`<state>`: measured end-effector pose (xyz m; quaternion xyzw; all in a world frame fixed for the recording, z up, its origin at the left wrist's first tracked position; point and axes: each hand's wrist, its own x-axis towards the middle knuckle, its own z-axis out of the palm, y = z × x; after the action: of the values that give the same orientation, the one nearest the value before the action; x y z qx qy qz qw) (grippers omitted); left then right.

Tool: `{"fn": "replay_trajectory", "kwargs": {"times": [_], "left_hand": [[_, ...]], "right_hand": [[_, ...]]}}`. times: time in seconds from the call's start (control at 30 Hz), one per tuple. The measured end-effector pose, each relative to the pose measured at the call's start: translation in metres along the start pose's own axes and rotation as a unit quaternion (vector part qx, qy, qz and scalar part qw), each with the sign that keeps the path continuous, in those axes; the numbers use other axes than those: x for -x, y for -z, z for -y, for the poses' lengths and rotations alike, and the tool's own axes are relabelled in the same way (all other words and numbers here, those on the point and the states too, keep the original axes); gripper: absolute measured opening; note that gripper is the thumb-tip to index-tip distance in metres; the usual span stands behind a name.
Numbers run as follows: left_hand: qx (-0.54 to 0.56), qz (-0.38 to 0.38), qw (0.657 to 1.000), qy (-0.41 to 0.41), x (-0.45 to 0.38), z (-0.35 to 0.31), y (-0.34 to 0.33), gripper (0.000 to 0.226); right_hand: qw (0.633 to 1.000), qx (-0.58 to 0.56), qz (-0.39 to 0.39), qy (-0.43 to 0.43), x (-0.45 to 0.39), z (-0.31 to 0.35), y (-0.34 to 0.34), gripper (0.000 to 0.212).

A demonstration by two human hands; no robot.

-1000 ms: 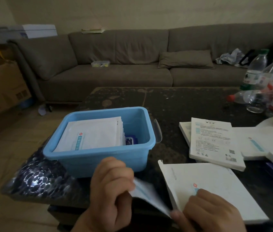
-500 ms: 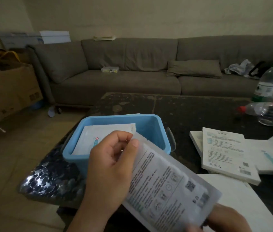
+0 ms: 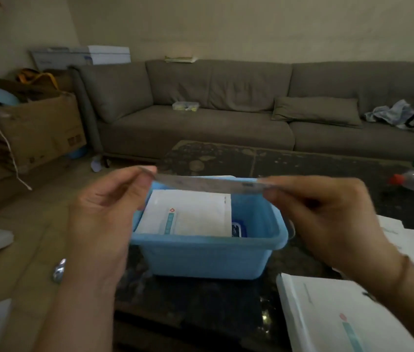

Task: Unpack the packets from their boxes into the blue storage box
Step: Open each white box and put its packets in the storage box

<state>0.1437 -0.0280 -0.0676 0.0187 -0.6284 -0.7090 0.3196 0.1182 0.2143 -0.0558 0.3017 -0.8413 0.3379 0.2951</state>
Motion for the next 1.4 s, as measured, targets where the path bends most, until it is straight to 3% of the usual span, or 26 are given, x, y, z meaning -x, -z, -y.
{"fn": "replay_trajectory", "kwargs": {"times": [0.07,0.17,0.23,0.33,0.5,0.63,0.73,0.83,0.97,1.13,1.4], "left_hand": [[0.017,0.026,0.999,0.025,-0.007,0.001,0.012,0.018],[-0.011,0.03,0.995,0.091,-0.013,0.007,0.021,0.02],[-0.147,0.013,0.984,0.102,-0.016,0.015,0.023,0.009],[-0.344,0.049,0.936,0.052,-0.017,0.024,0.026,0.017],[-0.423,0.115,0.898,0.025,-0.02,0.031,0.034,0.023],[-0.46,0.115,0.878,-0.059,-0.022,0.03,0.029,0.032],[-0.444,0.165,0.877,-0.076,-0.026,0.034,0.024,0.041],[-0.495,0.216,0.841,-0.034,-0.027,0.039,0.019,0.047],[-0.557,0.219,0.801,0.005,-0.027,0.041,0.014,0.057],[-0.623,0.21,0.753,0.034,-0.025,0.037,0.009,0.058],[-0.669,0.237,0.702,0.064,-0.027,0.034,0.007,0.057]], "right_hand": [[0.993,-0.095,0.054,-0.047,-0.019,-0.002,-0.011,0.02],[0.939,-0.25,0.147,-0.185,-0.037,-0.01,-0.027,0.037],[0.935,-0.223,0.162,-0.222,-0.041,-0.018,-0.04,0.045],[0.957,-0.074,0.199,-0.198,-0.042,-0.023,-0.056,0.021],[0.96,0.06,0.234,-0.14,-0.039,-0.024,-0.059,0.024],[0.947,0.153,0.276,-0.058,-0.041,-0.027,-0.059,0.032],[0.946,0.135,0.294,-0.033,-0.045,-0.024,-0.062,0.045],[0.936,0.082,0.342,-0.009,-0.053,-0.021,-0.072,0.062],[0.902,0.063,0.427,-0.017,-0.062,-0.024,-0.088,0.076],[0.885,0.076,0.459,0.026,-0.066,-0.027,-0.099,0.074],[0.863,0.064,0.501,0.011,-0.065,-0.038,-0.113,0.074]]}}
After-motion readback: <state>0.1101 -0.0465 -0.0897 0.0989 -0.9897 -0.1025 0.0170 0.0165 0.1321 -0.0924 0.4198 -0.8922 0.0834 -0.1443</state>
